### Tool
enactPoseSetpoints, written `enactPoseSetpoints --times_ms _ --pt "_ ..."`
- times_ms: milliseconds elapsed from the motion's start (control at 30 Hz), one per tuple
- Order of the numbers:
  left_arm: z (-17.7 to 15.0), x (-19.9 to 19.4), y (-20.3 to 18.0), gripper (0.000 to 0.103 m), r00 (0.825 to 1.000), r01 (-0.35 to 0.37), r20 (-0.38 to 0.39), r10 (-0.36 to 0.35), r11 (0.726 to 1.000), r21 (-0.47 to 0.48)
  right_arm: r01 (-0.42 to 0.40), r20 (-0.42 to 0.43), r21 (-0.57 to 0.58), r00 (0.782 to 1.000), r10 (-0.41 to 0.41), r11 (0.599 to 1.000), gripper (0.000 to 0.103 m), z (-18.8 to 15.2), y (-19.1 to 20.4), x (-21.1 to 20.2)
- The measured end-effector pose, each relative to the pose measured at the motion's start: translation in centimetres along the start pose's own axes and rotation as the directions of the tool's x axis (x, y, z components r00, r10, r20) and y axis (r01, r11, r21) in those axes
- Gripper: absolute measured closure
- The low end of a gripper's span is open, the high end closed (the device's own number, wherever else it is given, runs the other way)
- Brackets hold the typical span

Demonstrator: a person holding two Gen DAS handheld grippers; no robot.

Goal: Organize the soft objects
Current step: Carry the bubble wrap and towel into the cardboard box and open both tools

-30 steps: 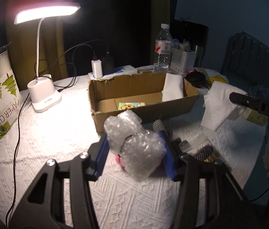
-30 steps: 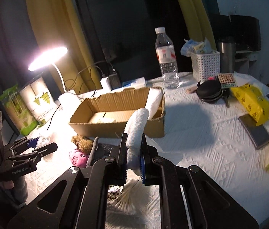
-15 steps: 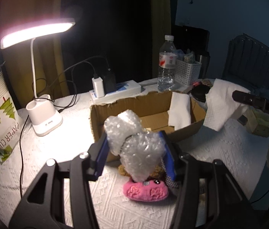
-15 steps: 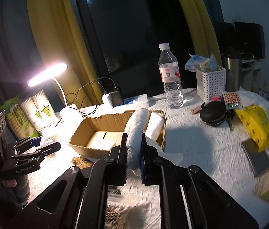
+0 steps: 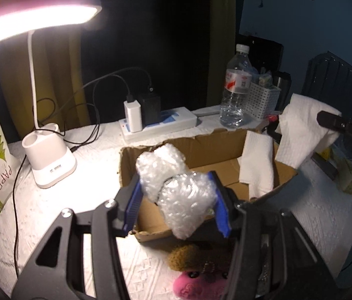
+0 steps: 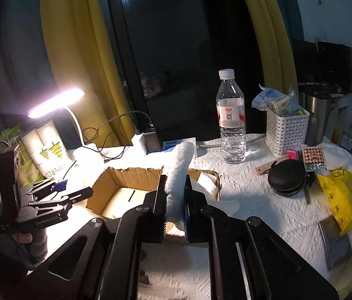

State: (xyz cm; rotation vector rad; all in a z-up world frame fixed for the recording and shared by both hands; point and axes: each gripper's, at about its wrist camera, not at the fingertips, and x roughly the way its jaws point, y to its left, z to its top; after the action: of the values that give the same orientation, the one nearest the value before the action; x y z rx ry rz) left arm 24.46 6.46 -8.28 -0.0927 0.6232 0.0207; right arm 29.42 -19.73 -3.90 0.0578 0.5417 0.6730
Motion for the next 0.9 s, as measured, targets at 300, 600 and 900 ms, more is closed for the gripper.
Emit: enactPoseSetpoints --times_ms 300,600,900 --pt "0.0 3.6 0.8 0.05 0.995 0.044 -0.087 -0.044 0.999 -0.01 -0.009 -0.058 0.027 0.998 0.01 1.0 0.091 0.0 -0.3 5.1" --pt "-0.7 5.4 0.9 0.039 0.989 0.04 -0.144 -0.042 0.999 -0.017 0.031 -0.201 0.041 0.979 -0.022 0.999 0.082 -1.5 -0.9 9.8" --pt "-0.5 4.2 0.5 0.029 0.992 0.027 -0.122 -0.028 1.0 -0.01 0.039 -0.215 0.059 0.976 -0.026 0.997 0.06 -1.9 -0.9 9.6"
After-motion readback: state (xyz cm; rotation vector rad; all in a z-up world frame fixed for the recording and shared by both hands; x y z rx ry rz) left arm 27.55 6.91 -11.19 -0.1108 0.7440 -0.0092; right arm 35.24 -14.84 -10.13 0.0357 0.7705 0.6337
